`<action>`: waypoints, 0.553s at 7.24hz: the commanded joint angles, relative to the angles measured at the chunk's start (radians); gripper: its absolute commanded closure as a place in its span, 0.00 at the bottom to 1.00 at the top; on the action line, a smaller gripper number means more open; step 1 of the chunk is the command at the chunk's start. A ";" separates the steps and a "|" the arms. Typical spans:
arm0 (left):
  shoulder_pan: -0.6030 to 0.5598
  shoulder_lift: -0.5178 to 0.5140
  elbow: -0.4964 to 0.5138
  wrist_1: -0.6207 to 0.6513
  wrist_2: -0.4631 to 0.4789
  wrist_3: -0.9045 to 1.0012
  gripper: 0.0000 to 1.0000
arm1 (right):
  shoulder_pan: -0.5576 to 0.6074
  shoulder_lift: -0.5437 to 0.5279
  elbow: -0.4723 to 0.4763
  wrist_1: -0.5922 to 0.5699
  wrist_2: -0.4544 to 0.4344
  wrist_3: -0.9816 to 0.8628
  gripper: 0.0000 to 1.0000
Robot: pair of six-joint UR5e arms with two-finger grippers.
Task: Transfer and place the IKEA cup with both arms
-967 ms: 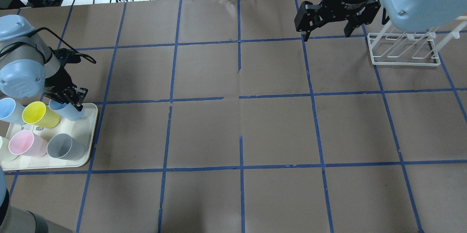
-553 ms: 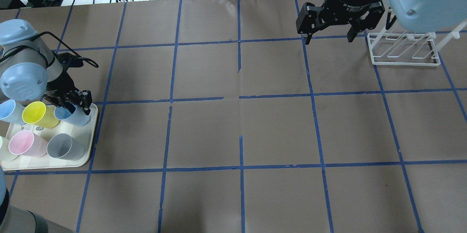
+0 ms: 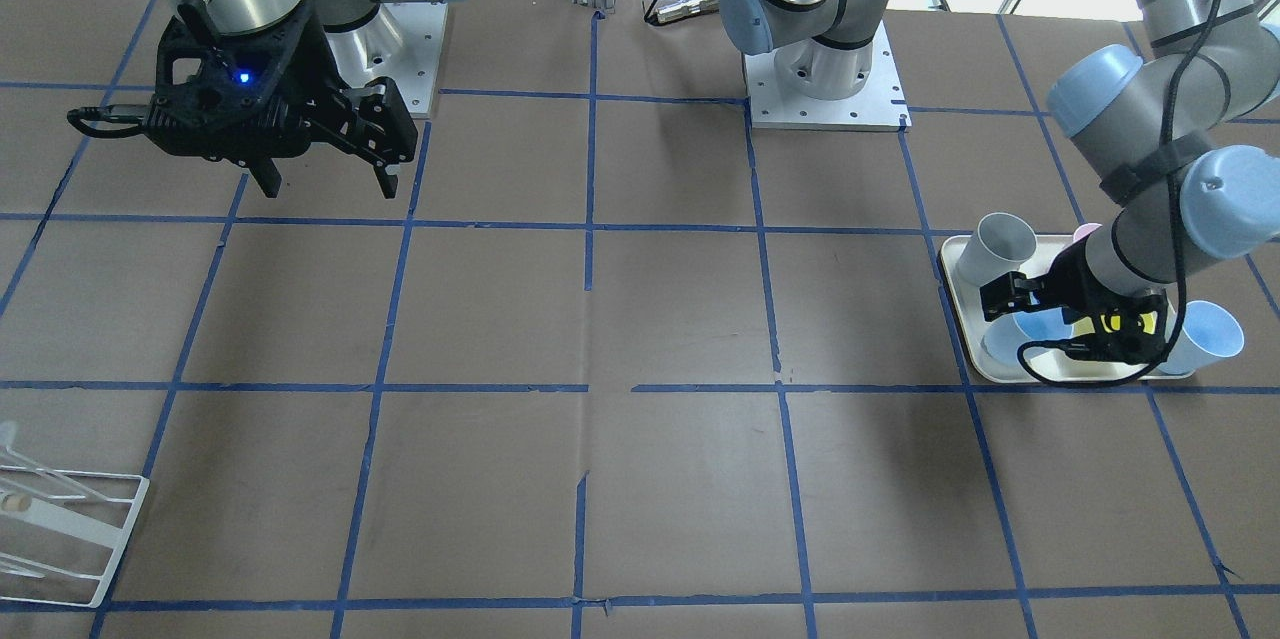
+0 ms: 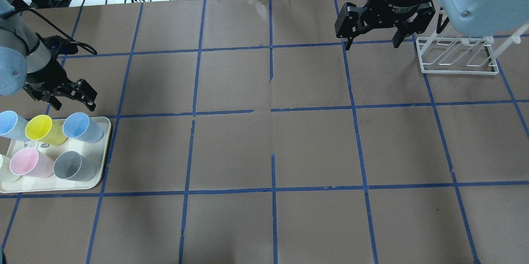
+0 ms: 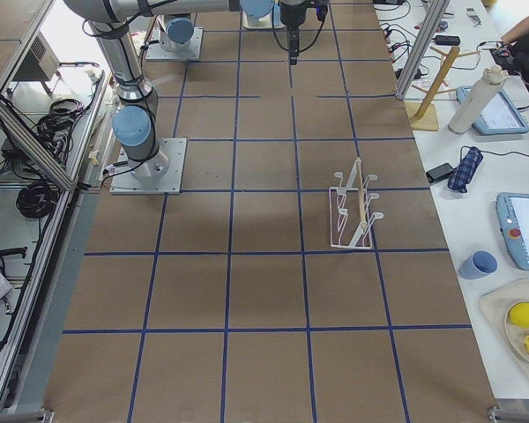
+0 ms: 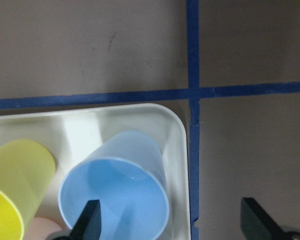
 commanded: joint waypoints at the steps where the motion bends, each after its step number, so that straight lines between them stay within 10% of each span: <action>1: -0.063 0.094 0.129 -0.173 -0.057 -0.071 0.00 | 0.000 0.002 0.000 0.001 0.000 0.000 0.00; 4: -0.270 0.218 0.159 -0.256 -0.064 -0.323 0.00 | 0.000 0.002 0.000 0.001 0.000 0.000 0.00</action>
